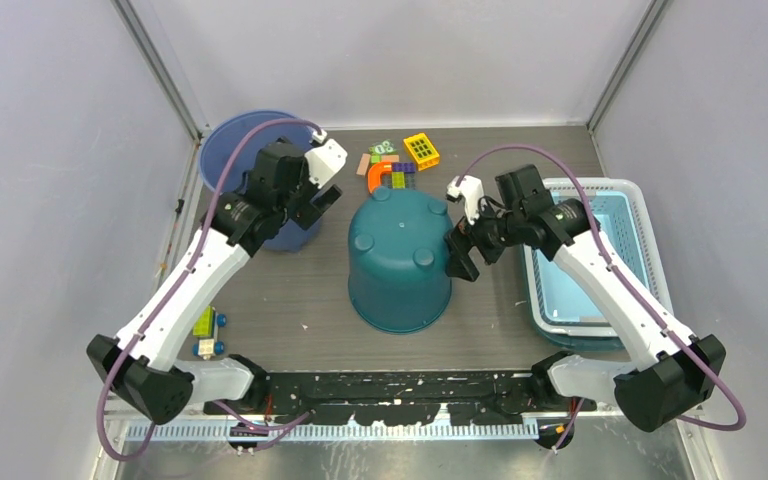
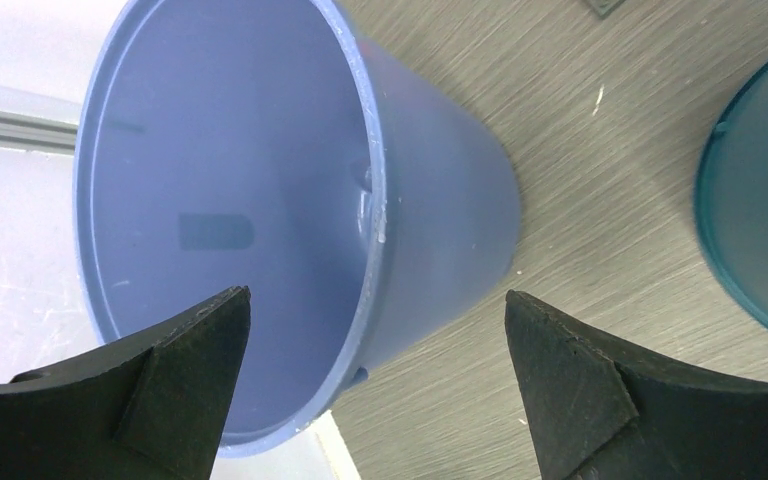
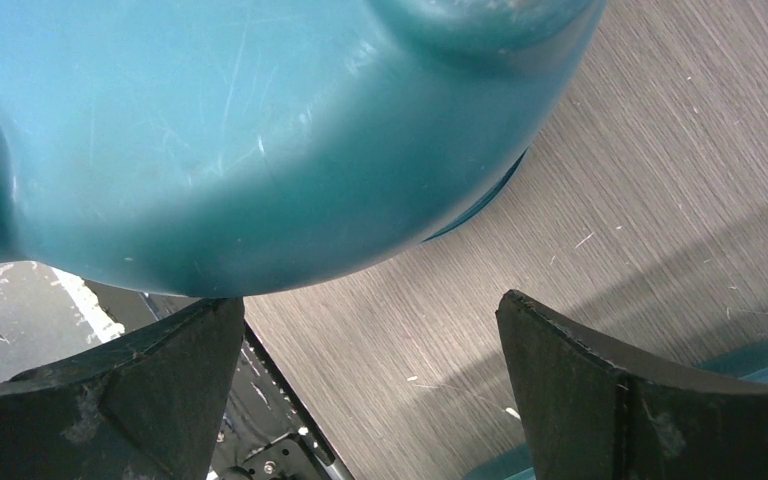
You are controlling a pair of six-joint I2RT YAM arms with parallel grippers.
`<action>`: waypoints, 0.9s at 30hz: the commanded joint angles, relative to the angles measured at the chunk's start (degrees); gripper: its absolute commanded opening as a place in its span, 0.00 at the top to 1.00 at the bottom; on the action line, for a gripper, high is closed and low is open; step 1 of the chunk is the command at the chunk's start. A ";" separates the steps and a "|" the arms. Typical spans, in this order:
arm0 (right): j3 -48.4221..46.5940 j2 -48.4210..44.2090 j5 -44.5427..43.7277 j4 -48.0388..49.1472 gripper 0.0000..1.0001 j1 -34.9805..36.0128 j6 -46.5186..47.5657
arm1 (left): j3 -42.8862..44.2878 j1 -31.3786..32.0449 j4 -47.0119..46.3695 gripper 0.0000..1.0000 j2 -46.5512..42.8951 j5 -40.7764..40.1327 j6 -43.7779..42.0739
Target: Turn the large container upside down
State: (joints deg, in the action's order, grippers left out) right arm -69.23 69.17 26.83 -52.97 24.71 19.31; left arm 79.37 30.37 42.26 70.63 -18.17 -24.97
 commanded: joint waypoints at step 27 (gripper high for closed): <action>1.28 -7.29 1.48 -20.10 0.00 3.99 20.35 | 12.21 -8.22 9.51 0.50 15.71 5.21 2.39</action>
State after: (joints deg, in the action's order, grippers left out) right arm -67.59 63.20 25.98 -67.55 28.25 35.07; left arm 88.40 22.46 50.54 86.17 -13.61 -23.27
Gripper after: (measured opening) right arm 0.997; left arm 0.574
